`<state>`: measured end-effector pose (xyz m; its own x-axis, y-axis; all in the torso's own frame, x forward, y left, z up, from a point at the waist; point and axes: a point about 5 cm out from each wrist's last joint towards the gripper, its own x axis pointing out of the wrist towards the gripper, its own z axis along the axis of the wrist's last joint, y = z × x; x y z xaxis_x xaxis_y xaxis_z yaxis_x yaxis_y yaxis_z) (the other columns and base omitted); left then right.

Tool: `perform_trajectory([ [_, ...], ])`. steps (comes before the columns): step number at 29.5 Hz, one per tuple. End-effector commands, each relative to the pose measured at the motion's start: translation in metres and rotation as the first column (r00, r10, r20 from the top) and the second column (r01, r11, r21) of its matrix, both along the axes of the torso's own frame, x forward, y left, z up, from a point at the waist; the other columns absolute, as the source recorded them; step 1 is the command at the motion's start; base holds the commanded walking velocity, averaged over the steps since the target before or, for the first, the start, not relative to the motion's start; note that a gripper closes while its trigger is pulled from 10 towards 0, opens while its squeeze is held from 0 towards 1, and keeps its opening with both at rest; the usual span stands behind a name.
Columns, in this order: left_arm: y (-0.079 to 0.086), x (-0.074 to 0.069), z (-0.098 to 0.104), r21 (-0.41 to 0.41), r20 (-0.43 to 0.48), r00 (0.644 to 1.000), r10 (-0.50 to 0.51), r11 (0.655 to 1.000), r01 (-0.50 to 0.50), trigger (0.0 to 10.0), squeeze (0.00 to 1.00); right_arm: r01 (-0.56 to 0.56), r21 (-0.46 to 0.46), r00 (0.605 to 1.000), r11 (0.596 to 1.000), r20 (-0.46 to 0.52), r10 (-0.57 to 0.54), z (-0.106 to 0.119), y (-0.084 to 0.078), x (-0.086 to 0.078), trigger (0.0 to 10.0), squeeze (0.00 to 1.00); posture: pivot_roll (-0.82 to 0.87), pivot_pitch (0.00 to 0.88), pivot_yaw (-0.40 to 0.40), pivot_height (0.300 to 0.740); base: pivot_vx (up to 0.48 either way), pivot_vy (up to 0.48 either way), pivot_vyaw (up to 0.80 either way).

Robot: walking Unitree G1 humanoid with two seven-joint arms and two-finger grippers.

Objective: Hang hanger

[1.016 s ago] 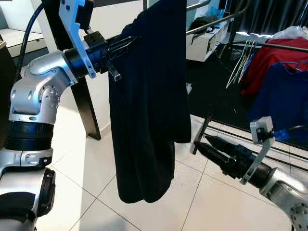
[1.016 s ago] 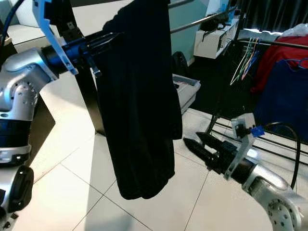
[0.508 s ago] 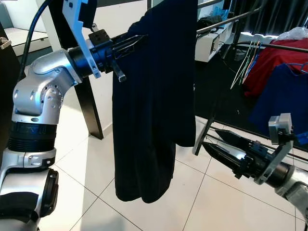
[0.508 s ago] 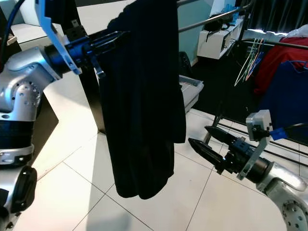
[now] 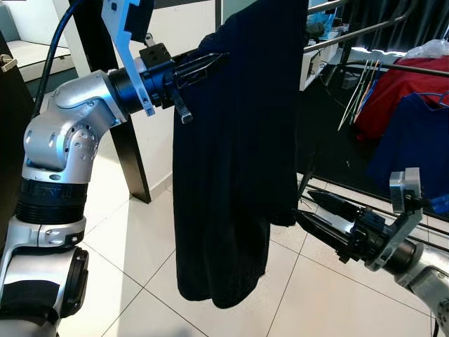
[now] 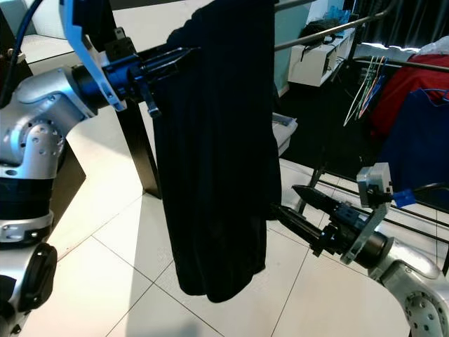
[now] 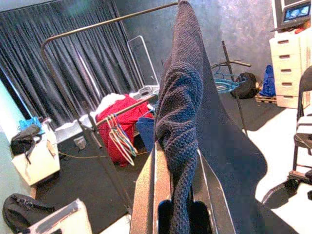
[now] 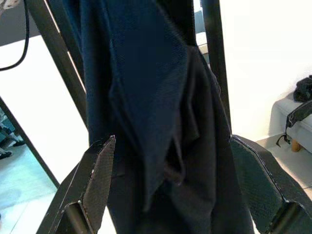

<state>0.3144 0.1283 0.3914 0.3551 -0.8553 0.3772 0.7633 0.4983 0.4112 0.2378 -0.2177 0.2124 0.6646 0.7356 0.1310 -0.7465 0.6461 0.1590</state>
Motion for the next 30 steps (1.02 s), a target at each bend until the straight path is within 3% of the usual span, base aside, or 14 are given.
perform_trajectory([
  [1,-0.004,-0.008,0.011,-0.01,0.044,0.998,-0.042,0.999,0.043,10.0,0.0,-0.01,0.022,1.0,1.0,0.0,0.01,0.0,0.001,-0.001,10.0,0.0,-0.08,0.0,0.016,0.74,0.0,0.0,0.0],
  [14,-0.011,-0.014,0.014,-0.012,0.054,0.996,-0.071,0.997,0.071,10.0,0.0,-0.155,0.066,0.987,0.986,-0.025,0.157,-0.009,0.027,-0.01,10.0,0.0,-0.08,0.0,0.018,0.74,0.0,0.0,0.0],
  [15,-0.011,-0.014,0.014,-0.012,0.053,0.996,-0.072,0.997,0.072,10.0,0.0,-0.166,0.071,0.985,0.984,-0.023,0.168,-0.009,0.031,-0.01,2.0,0.0,-0.08,0.0,0.021,0.74,0.0,0.0,0.0],
  [16,-0.011,-0.014,0.014,-0.012,0.053,0.996,-0.072,0.997,0.073,10.0,0.0,-0.171,0.073,0.985,0.983,-0.021,0.173,-0.009,0.033,-0.009,0.0,0.0,-0.08,0.0,0.021,0.74,0.0,0.0,0.0],
  [23,-0.011,-0.014,0.014,-0.012,0.049,0.996,-0.071,0.997,0.072,10.0,0.0,-0.15,0.076,0.988,0.986,-0.022,0.152,-0.009,0.032,-0.006,0.0,0.0,-0.08,0.0,0.019,0.74,0.0,0.0,0.0],
  [30,-0.01,-0.013,0.014,-0.014,0.046,0.997,-0.056,0.998,0.057,10.0,0.0,-0.097,0.037,0.995,0.995,-0.016,0.097,-0.009,0.021,-0.005,0.0,0.0,-0.08,0.0,0.02,0.74,0.0,0.0,0.0],
])
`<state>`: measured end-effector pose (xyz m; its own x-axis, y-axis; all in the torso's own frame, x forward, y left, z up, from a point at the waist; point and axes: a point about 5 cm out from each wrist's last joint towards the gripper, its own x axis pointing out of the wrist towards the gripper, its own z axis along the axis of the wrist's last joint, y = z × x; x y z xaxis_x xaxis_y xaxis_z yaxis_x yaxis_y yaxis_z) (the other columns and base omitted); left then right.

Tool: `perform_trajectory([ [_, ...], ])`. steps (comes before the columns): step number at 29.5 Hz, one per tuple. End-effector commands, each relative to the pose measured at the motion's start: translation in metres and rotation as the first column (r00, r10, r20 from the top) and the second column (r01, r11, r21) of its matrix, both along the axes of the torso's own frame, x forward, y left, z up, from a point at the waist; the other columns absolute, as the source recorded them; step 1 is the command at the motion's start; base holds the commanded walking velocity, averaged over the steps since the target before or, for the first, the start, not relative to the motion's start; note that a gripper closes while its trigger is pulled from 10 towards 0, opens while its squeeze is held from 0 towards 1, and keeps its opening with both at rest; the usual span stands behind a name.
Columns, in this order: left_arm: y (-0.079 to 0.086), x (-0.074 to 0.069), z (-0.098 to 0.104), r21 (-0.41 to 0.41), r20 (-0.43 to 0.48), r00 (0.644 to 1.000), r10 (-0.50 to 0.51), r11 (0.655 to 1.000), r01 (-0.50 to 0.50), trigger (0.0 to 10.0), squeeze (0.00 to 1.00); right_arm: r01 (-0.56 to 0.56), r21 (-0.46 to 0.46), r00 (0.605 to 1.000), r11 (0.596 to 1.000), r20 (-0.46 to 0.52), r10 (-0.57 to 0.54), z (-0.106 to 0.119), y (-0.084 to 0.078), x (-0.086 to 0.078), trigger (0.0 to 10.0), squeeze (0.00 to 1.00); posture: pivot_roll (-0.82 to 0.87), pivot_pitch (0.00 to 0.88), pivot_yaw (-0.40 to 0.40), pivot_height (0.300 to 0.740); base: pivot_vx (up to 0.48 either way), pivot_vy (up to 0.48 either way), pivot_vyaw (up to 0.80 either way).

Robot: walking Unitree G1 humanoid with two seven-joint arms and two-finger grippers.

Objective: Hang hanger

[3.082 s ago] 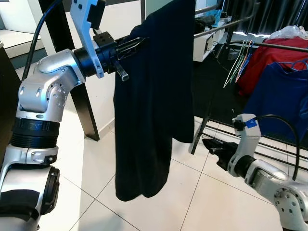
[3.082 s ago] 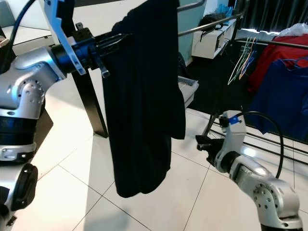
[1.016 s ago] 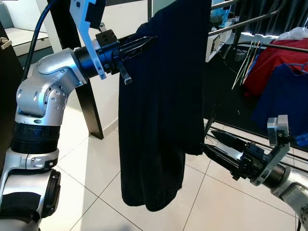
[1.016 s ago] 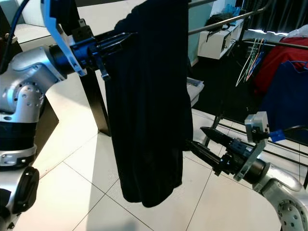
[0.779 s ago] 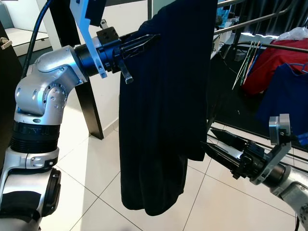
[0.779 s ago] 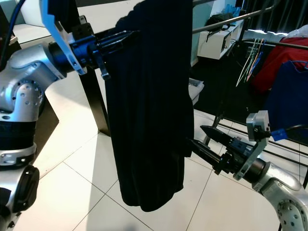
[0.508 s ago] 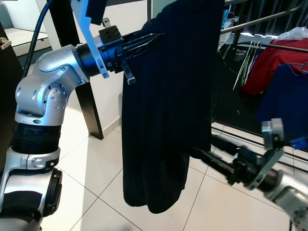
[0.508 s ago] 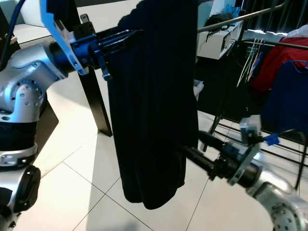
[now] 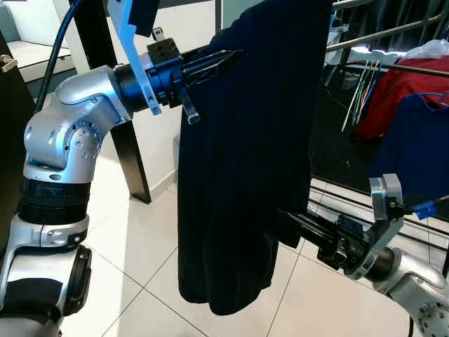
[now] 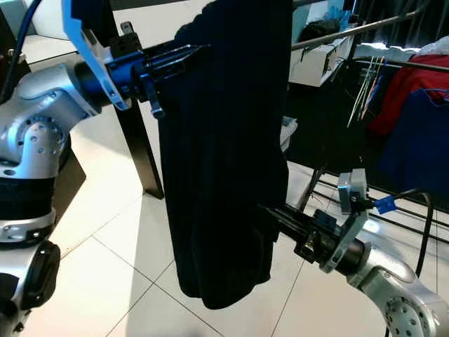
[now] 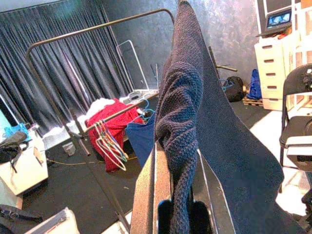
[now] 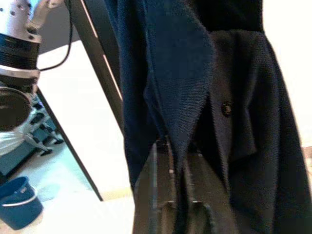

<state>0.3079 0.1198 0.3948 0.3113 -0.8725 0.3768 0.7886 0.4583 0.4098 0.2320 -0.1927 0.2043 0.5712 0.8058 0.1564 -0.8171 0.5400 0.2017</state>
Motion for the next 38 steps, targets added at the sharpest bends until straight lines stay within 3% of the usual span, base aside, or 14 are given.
perform_trajectory([
  [1,-0.001,-0.006,0.011,-0.016,0.047,0.999,-0.005,1.0,0.006,10.0,0.0,0.027,-0.012,1.0,1.0,0.001,-0.027,-0.001,-0.004,0.0,0.0,0.0,-0.08,0.0,0.02,0.74,0.0,0.0,0.0],
  [5,0.0,-0.006,0.011,-0.014,0.047,0.999,0.007,1.0,-0.006,10.0,0.0,0.066,-0.04,0.998,0.997,-0.001,-0.066,-0.003,-0.009,0.002,0.0,0.0,-0.08,0.0,0.022,0.74,0.0,0.0,0.0],
  [8,0.003,-0.004,0.011,-0.011,0.046,0.999,0.029,1.0,-0.029,10.0,0.0,0.154,-0.072,0.988,0.985,0.007,-0.154,-0.004,-0.02,0.008,0.0,0.0,-0.08,0.0,0.022,0.74,0.0,0.0,0.0],
  [13,0.018,0.008,0.003,0.023,0.025,0.994,0.108,0.994,-0.109,10.0,0.0,0.338,-0.133,0.941,0.932,0.067,-0.332,0.004,-0.049,0.021,0.0,0.0,-0.08,0.0,0.02,0.74,0.0,0.0,0.0],
  [20,0.028,0.015,-0.004,0.074,0.013,0.986,0.166,0.983,-0.166,10.0,0.0,0.417,-0.143,0.908,0.898,0.114,-0.404,0.015,-0.065,0.024,0.0,0.0,-0.08,0.0,0.02,0.74,0.0,0.0,0.0],
  [22,0.042,0.021,-0.017,0.196,0.016,0.977,0.212,0.958,-0.211,10.0,0.0,0.466,-0.172,0.881,0.868,0.176,-0.439,0.029,-0.082,0.023,0.0,0.0,-0.08,0.0,0.021,0.74,0.0,0.0,0.0],
  [23,0.042,0.021,-0.017,0.196,0.016,0.977,0.212,0.958,-0.211,10.0,0.0,0.466,-0.172,0.881,0.868,0.176,-0.439,0.029,-0.082,0.023,0.0,0.0,-0.08,0.0,0.021,0.74,0.0,0.0,0.0],
  [25,0.051,0.02,-0.03,0.347,0.034,0.975,0.218,0.913,-0.216,10.0,0.0,0.477,-0.229,0.873,0.849,0.232,-0.428,0.043,-0.095,0.018,0.0,0.0,-0.08,0.0,0.019,0.74,0.0,0.0,0.0],
  [28,0.053,0.02,-0.033,0.399,0.039,0.976,0.215,0.892,-0.212,10.0,0.0,0.476,-0.256,0.873,0.842,0.253,-0.417,0.049,-0.099,0.016,0.0,0.0,-0.08,0.0,0.019,0.74,0.0,0.0,0.0],
  [29,0.06,0.018,-0.032,0.485,0.061,0.976,0.211,0.848,-0.214,10.0,0.0,0.473,-0.306,0.874,0.826,0.28,-0.397,0.058,-0.106,0.014,0.0,0.0,-0.07,0.0,0.019,0.74,0.0,0.0,0.0],
  [30,0.064,0.018,-0.031,0.521,0.074,0.975,0.212,0.825,-0.219,10.0,0.0,0.468,-0.324,0.877,0.822,0.287,-0.386,0.059,-0.109,0.013,0.0,0.0,-0.07,0.0,0.019,0.74,0.0,0.0,0.0],
  [38,0.072,0.019,-0.022,0.581,0.119,0.97,0.212,0.777,-0.241,10.0,0.0,0.445,-0.373,0.89,0.814,0.285,-0.356,0.055,-0.11,0.012,0.0,0.0,-0.07,0.0,0.019,0.74,0.0,0.0,0.0],
])
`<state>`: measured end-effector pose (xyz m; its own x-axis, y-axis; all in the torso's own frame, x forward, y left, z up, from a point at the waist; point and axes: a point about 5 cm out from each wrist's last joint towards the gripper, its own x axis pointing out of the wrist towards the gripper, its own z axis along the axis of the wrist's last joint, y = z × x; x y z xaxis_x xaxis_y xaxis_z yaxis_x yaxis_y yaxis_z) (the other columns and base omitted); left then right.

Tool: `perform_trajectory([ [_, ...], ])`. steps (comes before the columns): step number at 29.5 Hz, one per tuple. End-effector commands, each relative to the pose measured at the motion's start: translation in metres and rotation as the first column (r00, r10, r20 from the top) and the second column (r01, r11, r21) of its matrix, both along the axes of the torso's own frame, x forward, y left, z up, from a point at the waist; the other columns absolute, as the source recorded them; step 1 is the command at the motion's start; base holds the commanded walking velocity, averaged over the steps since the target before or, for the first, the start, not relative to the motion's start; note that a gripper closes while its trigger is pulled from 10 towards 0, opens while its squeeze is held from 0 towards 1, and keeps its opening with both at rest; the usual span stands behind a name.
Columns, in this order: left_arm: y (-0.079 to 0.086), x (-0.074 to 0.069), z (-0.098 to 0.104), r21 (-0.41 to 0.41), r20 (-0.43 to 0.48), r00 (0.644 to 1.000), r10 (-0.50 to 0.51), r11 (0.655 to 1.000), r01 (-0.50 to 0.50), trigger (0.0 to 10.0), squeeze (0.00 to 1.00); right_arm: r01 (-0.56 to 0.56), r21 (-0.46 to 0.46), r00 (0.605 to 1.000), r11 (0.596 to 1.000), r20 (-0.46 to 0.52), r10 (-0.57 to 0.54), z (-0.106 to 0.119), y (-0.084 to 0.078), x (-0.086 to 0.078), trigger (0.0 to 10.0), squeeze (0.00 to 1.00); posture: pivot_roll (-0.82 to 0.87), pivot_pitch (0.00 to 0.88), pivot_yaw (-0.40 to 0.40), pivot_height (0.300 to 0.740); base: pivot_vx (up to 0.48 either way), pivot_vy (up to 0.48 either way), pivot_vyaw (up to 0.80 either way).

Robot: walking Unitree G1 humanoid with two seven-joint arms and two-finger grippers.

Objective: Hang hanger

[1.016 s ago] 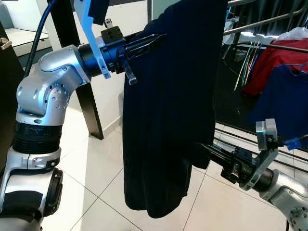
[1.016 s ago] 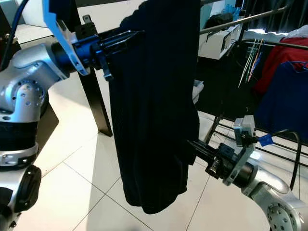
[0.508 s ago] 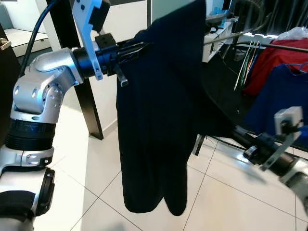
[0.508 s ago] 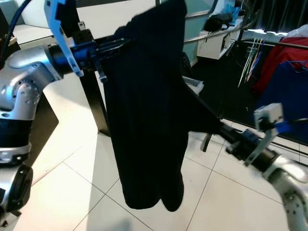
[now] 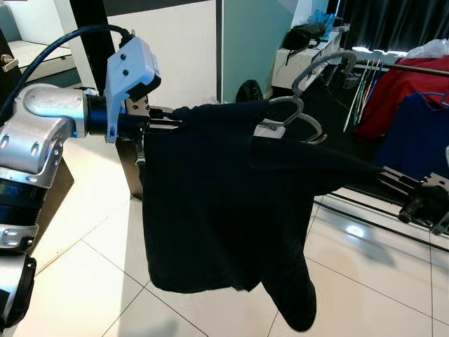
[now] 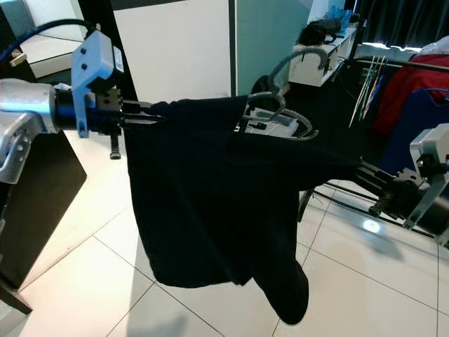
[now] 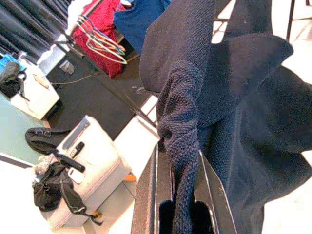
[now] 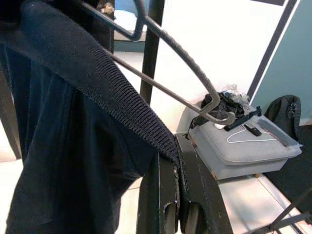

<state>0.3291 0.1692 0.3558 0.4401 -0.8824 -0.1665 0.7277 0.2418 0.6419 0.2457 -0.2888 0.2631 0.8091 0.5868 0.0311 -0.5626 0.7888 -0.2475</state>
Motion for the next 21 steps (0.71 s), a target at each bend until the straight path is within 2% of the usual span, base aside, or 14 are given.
perform_trajectory([
  [1,0.025,-0.002,0.024,0.042,0.072,0.994,0.088,0.995,-0.091,10.0,0.0,0.069,-0.034,0.997,0.997,-0.034,-0.071,-0.008,-0.013,-0.002,0.0,0.0,-0.07,0.0,0.02,0.74,0.0,0.0,0.0],
  [4,0.031,-0.002,0.034,0.05,0.09,0.991,0.096,0.994,-0.101,10.0,0.0,0.062,-0.055,0.996,0.997,-0.057,-0.065,-0.014,-0.012,-0.004,0.0,0.0,-0.06,0.0,0.021,0.74,0.0,0.0,0.0],
  [6,0.031,-0.002,0.034,0.05,0.09,0.991,0.096,0.994,-0.101,10.0,0.0,0.062,-0.055,0.996,0.997,-0.057,-0.065,-0.014,-0.012,-0.004,0.0,0.0,-0.06,0.0,0.021,0.74,0.0,0.0,0.0],
  [10,0.036,-0.002,0.047,-0.01,0.083,0.993,0.085,0.996,-0.085,10.0,0.0,0.032,-0.087,0.994,0.996,-0.099,-0.041,-0.024,-0.007,-0.005,0.0,0.0,-0.07,0.0,0.026,0.74,0.0,0.0,0.0],
  [14,0.034,-0.002,0.044,-0.017,0.072,0.995,0.07,0.997,-0.069,10.0,0.0,-0.009,-0.089,0.993,0.996,-0.117,-0.001,-0.031,0.004,-0.004,0.0,0.0,-0.07,0.0,0.025,0.74,0.0,0.0,0.0],
  [16,0.034,-0.002,0.044,-0.017,0.072,0.995,0.07,0.997,-0.069,10.0,0.0,-0.009,-0.089,0.993,0.996,-0.117,-0.001,-0.031,0.004,-0.004,0.0,0.0,-0.07,0.0,0.025,0.74,0.0,0.0,0.0],
  [17,0.031,-0.001,0.039,-0.018,0.059,0.997,0.056,0.998,-0.055,10.0,0.0,-0.036,-0.092,0.99,0.995,-0.136,0.023,-0.039,0.015,-0.002,0.0,0.0,-0.07,0.0,0.024,0.74,0.0,0.0,0.0],
  [21,0.031,-0.001,0.039,-0.018,0.059,0.997,0.056,0.998,-0.055,10.0,0.0,-0.036,-0.092,0.99,0.995,-0.136,0.023,-0.039,0.015,-0.002,0.0,0.0,-0.07,0.0,0.024,0.74,0.0,0.0,0.0],
])
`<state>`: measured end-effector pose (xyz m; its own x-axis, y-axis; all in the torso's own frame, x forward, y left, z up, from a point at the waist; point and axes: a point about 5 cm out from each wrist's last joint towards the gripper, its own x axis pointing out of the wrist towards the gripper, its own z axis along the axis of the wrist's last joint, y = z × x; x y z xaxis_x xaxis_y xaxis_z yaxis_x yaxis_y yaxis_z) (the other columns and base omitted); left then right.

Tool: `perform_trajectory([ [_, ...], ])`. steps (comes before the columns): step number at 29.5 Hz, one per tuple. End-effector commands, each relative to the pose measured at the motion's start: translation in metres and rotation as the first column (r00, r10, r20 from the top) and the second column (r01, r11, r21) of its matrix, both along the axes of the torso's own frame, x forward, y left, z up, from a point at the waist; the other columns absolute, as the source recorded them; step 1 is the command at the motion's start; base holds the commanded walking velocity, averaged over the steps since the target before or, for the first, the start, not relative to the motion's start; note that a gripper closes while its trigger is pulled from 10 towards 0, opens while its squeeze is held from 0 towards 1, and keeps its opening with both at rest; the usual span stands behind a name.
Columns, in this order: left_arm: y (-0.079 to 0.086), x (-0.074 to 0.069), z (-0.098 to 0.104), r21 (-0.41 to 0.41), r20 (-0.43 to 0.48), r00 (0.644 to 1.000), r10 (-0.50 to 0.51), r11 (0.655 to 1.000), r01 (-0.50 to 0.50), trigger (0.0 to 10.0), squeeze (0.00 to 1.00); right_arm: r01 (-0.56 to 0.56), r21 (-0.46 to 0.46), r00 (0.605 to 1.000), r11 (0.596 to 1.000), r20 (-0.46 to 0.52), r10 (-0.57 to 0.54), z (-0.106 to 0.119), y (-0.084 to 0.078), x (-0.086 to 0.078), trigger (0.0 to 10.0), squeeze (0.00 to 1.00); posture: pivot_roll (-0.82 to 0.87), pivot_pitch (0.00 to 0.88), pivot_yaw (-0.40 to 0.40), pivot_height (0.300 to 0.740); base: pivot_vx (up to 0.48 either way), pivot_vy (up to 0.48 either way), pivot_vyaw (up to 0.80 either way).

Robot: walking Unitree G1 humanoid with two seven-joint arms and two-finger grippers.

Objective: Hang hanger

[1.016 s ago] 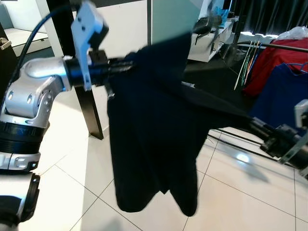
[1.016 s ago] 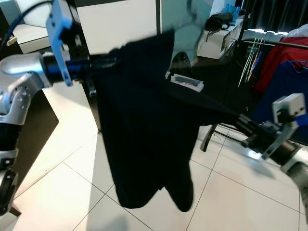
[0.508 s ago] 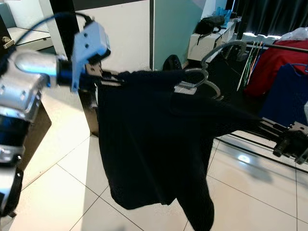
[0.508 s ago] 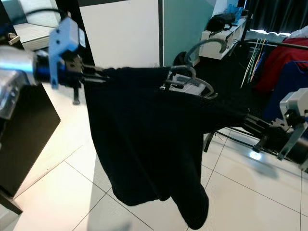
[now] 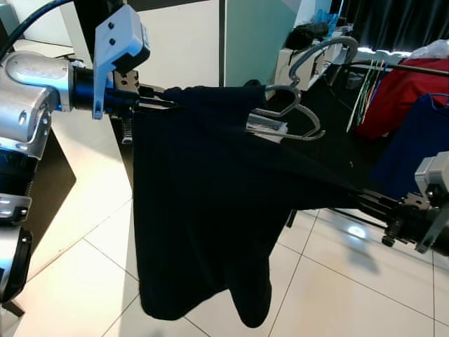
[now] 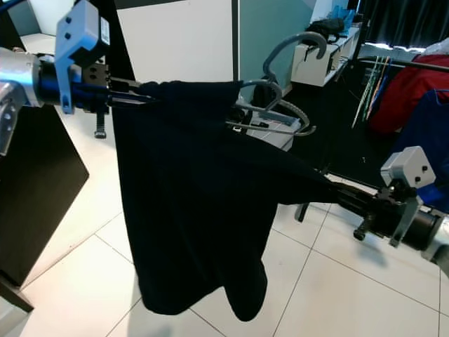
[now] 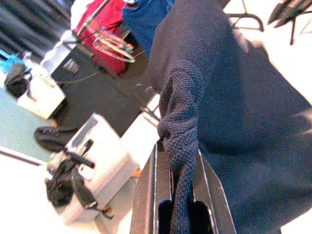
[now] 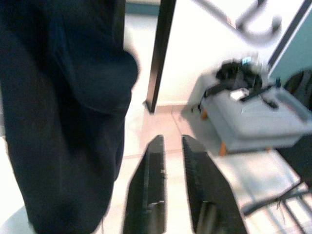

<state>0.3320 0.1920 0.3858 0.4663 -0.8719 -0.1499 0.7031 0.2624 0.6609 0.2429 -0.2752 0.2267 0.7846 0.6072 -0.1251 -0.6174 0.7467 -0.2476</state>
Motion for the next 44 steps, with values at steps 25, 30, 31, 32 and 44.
perform_trajectory([
  [25,-0.029,-0.005,-0.033,0.105,-0.065,0.985,-0.159,0.981,0.165,10.0,0.0,-0.004,0.168,0.972,0.986,0.232,-0.036,0.068,-0.021,-0.003,10.0,0.0,-0.07,0.0,0.028,0.74,0.0,0.0,0.0],
  [30,-0.048,-0.018,-0.039,0.125,-0.094,0.959,-0.266,0.953,0.276,10.0,0.0,-0.307,0.118,0.952,0.944,0.061,0.301,0.046,0.013,-0.016,10.0,0.0,-0.07,0.0,0.028,0.74,0.0,0.0,0.0],
  [31,-0.048,-0.018,-0.039,0.125,-0.094,0.959,-0.266,0.953,0.276,10.0,0.0,-0.307,0.118,0.952,0.944,0.061,0.301,0.046,0.013,-0.016,10.0,0.0,-0.07,0.0,0.028,0.74,0.0,0.0,0.0],
  [32,-0.048,-0.018,-0.039,0.125,-0.094,0.959,-0.266,0.953,0.276,10.0,0.0,-0.307,0.118,0.952,0.944,0.061,0.301,0.046,0.013,-0.016,10.0,0.0,-0.07,0.0,0.028,0.74,0.0,0.0,0.0],
  [44,-0.065,-0.033,-0.04,0.125,-0.112,0.921,-0.374,0.914,0.386,10.0,0.0,-0.419,0.11,0.908,0.901,0.027,0.419,0.048,0.025,-0.01,10.0,0.0,-0.07,0.0,0.029,0.74,0.0,0.0,0.0],
])
